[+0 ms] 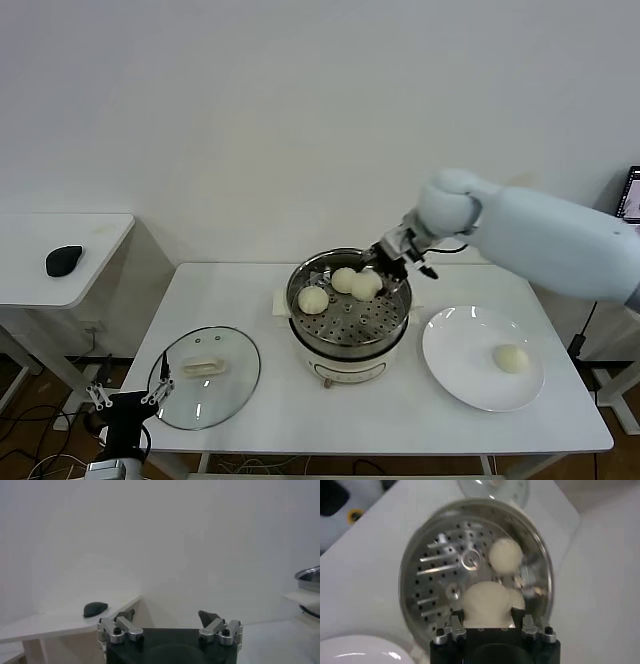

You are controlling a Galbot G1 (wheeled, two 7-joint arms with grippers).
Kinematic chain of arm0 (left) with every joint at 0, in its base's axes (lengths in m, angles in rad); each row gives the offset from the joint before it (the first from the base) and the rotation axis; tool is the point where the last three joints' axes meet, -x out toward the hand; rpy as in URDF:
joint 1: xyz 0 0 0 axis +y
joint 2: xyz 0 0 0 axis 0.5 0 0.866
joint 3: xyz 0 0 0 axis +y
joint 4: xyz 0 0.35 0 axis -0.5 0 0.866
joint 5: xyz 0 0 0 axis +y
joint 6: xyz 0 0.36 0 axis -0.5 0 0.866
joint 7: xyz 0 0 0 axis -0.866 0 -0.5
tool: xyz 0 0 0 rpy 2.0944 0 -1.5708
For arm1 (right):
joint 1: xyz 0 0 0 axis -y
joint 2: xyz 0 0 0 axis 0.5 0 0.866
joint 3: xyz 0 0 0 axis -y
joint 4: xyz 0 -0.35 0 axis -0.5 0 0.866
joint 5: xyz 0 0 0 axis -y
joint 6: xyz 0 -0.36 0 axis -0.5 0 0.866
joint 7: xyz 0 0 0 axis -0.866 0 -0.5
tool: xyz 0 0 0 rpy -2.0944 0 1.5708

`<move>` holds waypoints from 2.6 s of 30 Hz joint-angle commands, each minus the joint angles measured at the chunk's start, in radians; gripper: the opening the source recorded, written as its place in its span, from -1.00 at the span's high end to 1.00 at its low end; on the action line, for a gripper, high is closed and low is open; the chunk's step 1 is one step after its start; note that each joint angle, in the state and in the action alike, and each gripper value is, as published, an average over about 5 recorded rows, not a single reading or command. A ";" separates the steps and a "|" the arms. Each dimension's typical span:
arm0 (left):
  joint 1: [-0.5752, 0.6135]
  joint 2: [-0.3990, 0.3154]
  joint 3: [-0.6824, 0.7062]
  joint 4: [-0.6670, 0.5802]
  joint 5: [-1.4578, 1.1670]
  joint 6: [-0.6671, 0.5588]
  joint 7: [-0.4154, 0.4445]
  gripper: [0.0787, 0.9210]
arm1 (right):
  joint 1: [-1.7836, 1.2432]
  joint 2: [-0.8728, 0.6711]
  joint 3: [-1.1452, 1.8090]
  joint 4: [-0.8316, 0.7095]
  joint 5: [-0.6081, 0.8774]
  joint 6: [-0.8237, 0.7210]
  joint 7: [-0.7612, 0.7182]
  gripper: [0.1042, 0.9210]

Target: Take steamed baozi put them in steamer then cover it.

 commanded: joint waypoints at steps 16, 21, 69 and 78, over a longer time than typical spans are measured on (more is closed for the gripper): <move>-0.002 -0.010 0.000 0.007 0.001 -0.003 -0.002 -0.77 | -0.030 0.115 -0.119 -0.043 -0.172 0.377 0.044 -0.24; -0.002 -0.012 0.002 0.009 0.003 -0.004 -0.002 -0.77 | -0.031 0.113 -0.119 -0.033 -0.178 0.396 0.059 -0.33; -0.002 0.017 0.035 0.045 0.018 -0.037 0.002 -0.77 | -0.767 -0.519 0.747 -0.117 -0.373 -0.147 -0.054 -0.76; 0.004 0.021 0.024 0.041 0.018 -0.032 0.002 -0.77 | -0.826 -0.437 0.775 -0.205 -0.427 -0.136 -0.043 -0.76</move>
